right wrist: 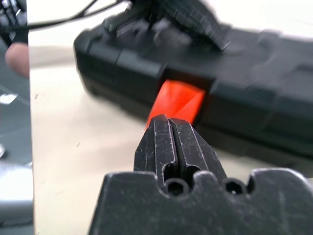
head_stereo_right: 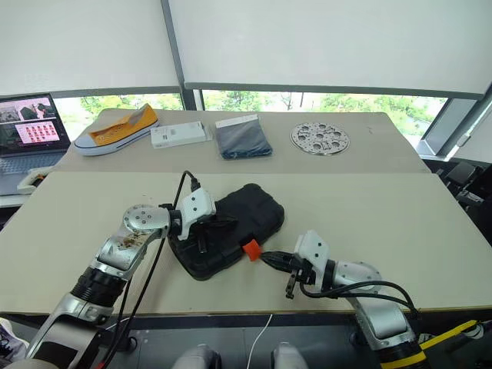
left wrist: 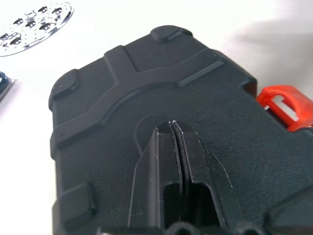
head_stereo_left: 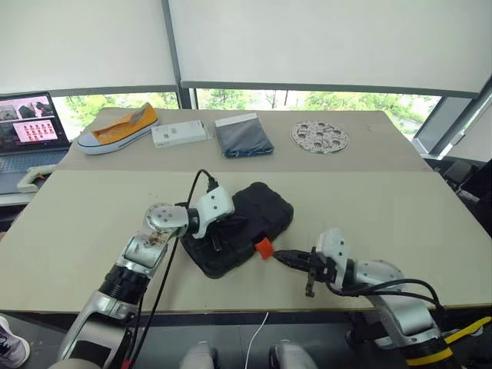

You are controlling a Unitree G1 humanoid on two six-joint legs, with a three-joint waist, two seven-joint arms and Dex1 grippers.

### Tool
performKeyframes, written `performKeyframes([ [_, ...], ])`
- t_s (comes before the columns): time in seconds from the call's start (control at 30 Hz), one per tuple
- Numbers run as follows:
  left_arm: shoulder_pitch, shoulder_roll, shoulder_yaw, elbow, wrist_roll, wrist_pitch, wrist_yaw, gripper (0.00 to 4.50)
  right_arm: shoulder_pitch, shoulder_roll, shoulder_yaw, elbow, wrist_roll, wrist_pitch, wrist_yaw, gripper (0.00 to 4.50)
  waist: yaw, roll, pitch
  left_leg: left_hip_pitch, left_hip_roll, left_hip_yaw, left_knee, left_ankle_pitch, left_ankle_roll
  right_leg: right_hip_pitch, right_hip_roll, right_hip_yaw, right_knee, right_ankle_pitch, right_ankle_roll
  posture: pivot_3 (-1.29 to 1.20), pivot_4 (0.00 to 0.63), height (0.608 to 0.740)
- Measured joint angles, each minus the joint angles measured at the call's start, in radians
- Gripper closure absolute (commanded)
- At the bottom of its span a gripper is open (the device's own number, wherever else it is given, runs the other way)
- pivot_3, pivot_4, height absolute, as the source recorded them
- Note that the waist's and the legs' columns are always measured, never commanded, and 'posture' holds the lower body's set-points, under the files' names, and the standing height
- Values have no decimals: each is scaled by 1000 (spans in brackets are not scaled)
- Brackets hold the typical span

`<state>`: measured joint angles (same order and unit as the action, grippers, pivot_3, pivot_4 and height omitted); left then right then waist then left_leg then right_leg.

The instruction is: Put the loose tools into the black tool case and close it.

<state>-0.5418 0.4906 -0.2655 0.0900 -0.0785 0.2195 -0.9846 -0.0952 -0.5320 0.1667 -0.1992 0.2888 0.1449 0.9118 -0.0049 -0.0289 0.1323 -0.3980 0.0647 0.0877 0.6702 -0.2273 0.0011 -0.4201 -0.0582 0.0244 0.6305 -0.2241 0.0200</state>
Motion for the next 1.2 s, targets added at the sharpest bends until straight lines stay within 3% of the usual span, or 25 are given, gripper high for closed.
performKeyframes([
  [0.4, 12, 2, 17, -21, -8, 43, 0, 4390, -51, 54, 38, 108, -71, -5, -30, 4500, -6, 0, -1, 1, 0, 0, 0, 0, 0, 0, 0, 1, 1, -1, -1, 0, 150, 740],
  [0.7, 39, 14, 29, -40, -20, 47, -1, 4390, 74, -13, -5, -47, 51, 28, 66, 4500, -10, 0, -1, 4, 0, 0, -2, 0, 0, 1, 1, 4, 1, -2, -4, 0, 150, 740],
  [0.93, 35, 12, 24, -35, -19, 49, 3, 4390, -33, 16, 15, -36, 22, 40, 32, 4500, -8, 0, -1, 7, 0, 1, -2, 0, 0, 1, 2, 7, 1, -3, -6, 0, 150, 740],
  [1.2, 18, 17, 23, -25, -20, 49, -10, 4390, -112, 76, 54, 140, -64, 18, 1, 4500, -9, 0, -1, 7, -1, 2, -3, 0, 0, 1, 3, 10, 1, -3, -6, 0, 150, 740],
])
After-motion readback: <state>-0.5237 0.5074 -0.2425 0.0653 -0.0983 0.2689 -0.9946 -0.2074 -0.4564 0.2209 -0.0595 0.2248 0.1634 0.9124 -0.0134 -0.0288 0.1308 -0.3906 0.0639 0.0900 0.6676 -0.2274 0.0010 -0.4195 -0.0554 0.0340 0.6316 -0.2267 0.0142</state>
